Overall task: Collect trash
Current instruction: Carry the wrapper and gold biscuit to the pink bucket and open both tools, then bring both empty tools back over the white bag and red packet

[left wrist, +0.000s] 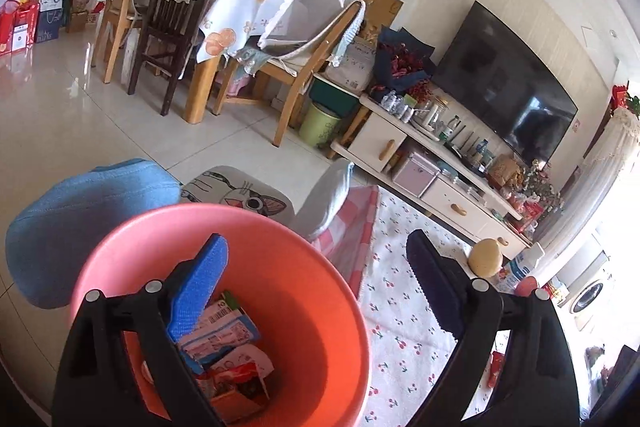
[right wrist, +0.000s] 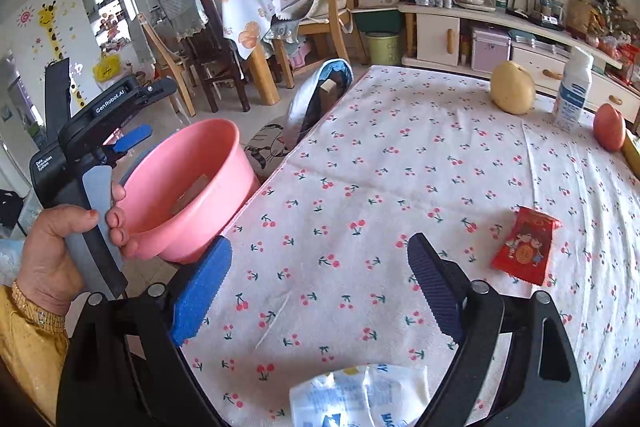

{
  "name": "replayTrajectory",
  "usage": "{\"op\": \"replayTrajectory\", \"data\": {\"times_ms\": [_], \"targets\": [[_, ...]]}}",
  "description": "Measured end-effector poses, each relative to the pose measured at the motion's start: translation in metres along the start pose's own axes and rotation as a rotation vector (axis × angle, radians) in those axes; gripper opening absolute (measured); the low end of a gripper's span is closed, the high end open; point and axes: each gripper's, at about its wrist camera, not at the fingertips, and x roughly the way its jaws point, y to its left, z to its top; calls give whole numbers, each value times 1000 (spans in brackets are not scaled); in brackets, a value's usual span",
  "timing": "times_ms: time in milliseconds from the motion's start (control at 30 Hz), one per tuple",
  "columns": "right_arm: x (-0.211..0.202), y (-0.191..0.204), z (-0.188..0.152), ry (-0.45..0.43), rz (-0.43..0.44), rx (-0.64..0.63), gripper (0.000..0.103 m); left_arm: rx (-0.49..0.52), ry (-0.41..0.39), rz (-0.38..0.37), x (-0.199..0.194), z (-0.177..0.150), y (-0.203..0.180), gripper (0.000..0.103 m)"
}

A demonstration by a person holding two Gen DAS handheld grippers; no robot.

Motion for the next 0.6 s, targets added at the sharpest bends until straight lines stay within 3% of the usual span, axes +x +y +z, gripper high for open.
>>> {"op": "replayTrajectory", "data": {"times_ms": [167, 433, 600], "targets": [[-33, -29, -8, -91, -28, 26, 95, 100, 18, 26, -5, -15, -35, 92], [-78, -69, -20, -190, -79, 45, 97, 298, 27, -24, -32, -61, -94, 91], [-98, -88, -24, -237, -103, 73, 98, 346, 45, -47, -52, -88, -117, 92]]}}
